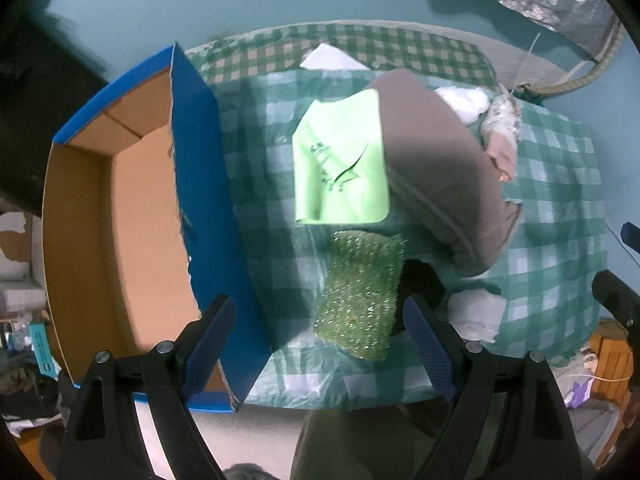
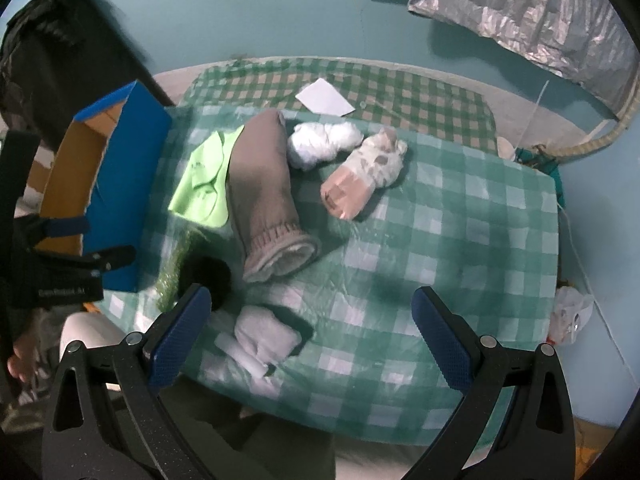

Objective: Organize soft objects
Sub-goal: 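Lower the left tool to the green scrubber while the right tool grasps the grey sock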

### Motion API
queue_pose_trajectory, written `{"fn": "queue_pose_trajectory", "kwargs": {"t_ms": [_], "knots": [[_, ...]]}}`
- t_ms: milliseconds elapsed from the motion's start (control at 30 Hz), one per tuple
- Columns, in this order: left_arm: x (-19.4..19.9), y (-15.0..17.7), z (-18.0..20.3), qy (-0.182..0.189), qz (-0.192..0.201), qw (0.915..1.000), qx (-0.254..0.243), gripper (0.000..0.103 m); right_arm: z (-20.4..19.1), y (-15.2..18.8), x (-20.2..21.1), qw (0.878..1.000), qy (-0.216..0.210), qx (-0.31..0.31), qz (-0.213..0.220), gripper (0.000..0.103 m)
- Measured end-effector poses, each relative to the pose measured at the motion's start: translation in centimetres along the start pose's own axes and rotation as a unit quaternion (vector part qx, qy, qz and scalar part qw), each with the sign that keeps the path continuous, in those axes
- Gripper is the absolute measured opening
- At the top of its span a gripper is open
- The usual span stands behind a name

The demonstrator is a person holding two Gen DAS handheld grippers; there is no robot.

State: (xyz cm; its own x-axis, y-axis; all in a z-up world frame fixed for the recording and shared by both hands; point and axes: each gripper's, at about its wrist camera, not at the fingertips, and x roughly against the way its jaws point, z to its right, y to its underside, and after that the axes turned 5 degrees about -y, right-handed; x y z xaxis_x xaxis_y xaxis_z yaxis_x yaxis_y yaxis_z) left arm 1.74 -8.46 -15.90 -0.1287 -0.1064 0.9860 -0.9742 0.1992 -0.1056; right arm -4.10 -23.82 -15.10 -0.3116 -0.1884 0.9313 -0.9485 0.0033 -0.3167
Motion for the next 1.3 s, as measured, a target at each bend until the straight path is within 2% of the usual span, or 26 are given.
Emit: {"fn": "queue_pose_trajectory", "kwargs": {"t_ms": [267,733,1100,1233,1300], "knots": [[-2.1,0.9,-1.5,-0.007,-0.025,0.9994,0.022,0.087,0.1,1.2,-2.8,0.999,0.006,0.006,-0.033,0.101],[-2.9,2.7,-2.9,-0.006,-0.047,0.9983,0.033,0.087,-1.8,2.4,-7.0,0.996,-0.004,0.043,-0.072,0.101],[-3.9,3.3,0.1,0.021,-0.051,0.9984,-0.01,0.087,-3.0,4.1,-10.4,0.993,-0.01,0.059,-0.105,0.101],[-4.8,3.1,0.8,0.046,-0.057,0.9973,-0.008,0.087,-3.4,4.3,-11.1,0.992,-0.011,0.063,-0.107,0.101],[-5.4,2.8,1.0,0.047,-0.062,0.997,-0.007,0.087,-3.6,4.3,-11.5,0.992,-0.008,0.066,-0.109,0.101]]}}
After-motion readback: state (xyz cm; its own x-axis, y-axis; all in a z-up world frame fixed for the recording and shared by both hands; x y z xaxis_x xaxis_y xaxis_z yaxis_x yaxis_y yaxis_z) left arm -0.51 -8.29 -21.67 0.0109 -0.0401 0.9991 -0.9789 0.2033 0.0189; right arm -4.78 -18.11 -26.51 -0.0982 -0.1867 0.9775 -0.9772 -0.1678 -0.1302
